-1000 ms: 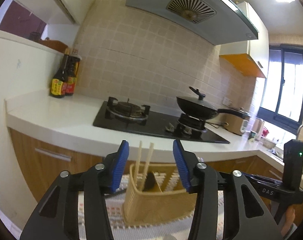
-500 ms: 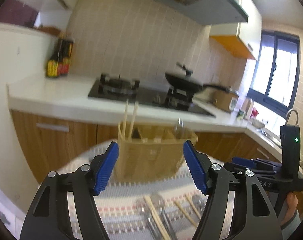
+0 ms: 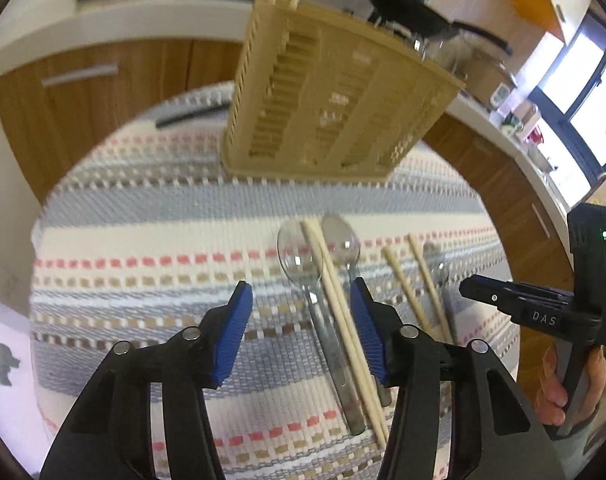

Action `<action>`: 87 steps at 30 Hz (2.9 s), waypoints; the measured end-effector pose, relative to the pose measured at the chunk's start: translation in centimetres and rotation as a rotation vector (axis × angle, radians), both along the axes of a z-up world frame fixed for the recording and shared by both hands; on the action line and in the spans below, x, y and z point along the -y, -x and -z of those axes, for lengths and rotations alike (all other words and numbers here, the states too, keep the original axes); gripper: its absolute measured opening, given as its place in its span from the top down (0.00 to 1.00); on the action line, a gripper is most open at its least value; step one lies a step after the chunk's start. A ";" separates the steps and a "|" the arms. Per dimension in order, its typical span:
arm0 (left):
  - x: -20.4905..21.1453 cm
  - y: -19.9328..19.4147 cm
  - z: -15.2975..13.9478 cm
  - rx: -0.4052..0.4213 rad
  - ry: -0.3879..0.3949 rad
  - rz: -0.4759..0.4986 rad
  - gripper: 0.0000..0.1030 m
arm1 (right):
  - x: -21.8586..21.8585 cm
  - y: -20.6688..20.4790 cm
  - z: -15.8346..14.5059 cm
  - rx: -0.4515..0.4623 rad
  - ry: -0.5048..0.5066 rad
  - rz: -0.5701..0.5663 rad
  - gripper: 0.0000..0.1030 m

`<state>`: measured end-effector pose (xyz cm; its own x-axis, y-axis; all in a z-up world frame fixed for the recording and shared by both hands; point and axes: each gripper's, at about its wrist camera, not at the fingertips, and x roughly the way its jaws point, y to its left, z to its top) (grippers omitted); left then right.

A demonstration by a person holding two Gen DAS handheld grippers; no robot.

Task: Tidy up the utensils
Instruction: 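Grasp a clear spoon with the left tool while the right tool grasps a grey spoon, then lift both held spoons and carry them over the beige basket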

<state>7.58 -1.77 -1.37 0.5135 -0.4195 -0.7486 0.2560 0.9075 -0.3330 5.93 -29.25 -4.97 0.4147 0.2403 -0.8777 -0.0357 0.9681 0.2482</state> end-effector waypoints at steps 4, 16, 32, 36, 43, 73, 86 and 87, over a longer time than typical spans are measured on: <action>0.7 -0.5 1.2 -0.039 -0.020 0.024 0.58 | -1.0 -0.4 1.1 -0.050 -0.004 -0.016 0.77; 3.0 -1.5 2.1 -0.069 -0.138 0.044 0.62 | -3.6 -0.2 1.6 -0.030 0.175 -0.046 0.84; 2.6 -1.4 1.9 -0.069 -0.253 0.116 0.88 | -2.6 -0.7 0.9 -0.092 0.198 -0.171 0.88; 2.5 -1.6 2.0 -0.088 -0.270 0.129 0.78 | -1.3 -1.6 0.6 -0.156 0.136 -0.186 0.76; 4.0 -2.1 2.1 -0.102 -0.355 0.151 0.79 | -2.9 -2.5 0.0 -0.171 0.208 -0.228 0.76; 1.9 -0.6 -18.7 0.612 -0.023 -0.091 0.90 | -4.1 -1.8 -20.0 0.609 0.043 -0.222 0.90; 3.3 -7.1 -19.7 0.718 -0.018 -0.159 0.90 | -3.4 -9.1 -21.3 0.853 0.039 -0.110 0.90; 3.3 -7.5 -19.2 0.727 -0.007 -0.155 0.90 | -3.3 -9.5 -20.9 0.860 0.035 -0.105 0.90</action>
<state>15.11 -5.02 17.78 0.9333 -0.2988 -0.1993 0.2788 0.9525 -0.1224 15.46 -25.93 15.95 0.9151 0.2930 -0.2770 -0.2867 0.9559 0.0639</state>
